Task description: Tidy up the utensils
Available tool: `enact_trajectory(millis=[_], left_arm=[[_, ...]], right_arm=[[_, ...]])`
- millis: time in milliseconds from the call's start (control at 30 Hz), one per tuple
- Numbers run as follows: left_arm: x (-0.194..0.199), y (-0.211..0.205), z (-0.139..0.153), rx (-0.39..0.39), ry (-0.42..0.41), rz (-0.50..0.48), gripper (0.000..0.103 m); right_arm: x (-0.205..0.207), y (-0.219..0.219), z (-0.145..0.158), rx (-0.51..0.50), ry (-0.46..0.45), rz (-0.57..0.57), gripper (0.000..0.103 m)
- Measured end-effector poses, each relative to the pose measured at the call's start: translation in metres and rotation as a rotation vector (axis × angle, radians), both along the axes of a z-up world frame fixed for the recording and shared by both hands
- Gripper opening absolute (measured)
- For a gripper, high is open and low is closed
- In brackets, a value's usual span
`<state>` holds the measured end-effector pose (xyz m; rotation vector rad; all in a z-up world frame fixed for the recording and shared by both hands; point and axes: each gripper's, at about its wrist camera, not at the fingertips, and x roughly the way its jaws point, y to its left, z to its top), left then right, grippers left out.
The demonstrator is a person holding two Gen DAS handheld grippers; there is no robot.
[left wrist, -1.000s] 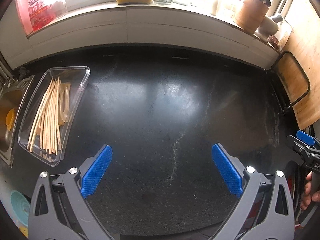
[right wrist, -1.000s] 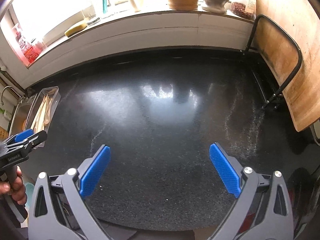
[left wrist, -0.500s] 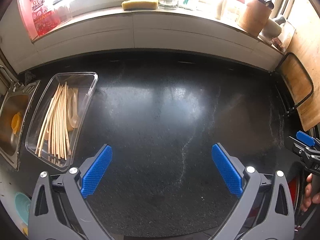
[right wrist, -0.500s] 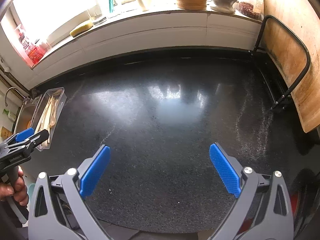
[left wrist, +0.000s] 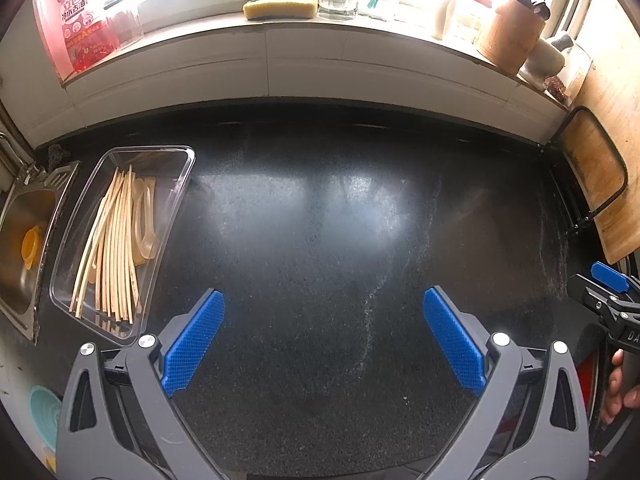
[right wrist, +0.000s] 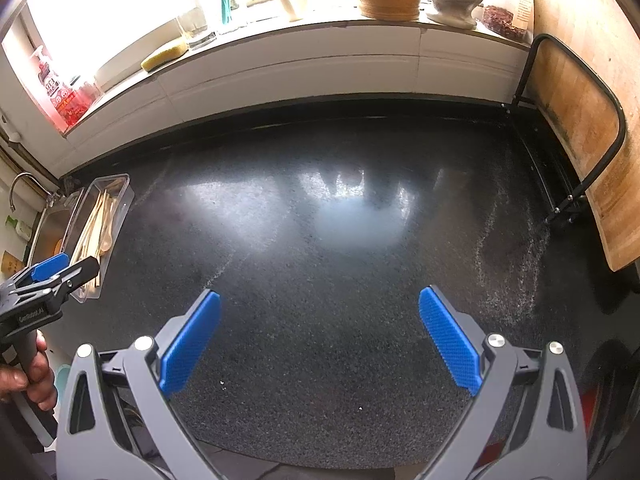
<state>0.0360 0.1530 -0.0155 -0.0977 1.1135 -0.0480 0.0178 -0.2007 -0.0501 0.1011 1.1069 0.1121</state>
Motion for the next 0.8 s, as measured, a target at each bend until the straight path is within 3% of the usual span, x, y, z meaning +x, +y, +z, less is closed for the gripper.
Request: enact_trajectory(millis=[800], left_arm=[[0.0042,-0.0006,-0.0043,0.0,0.012,0.001,0.097]], right_arm=[[0.003,0.0014,-0.0037,0.003,0.014,0.007,0.096]])
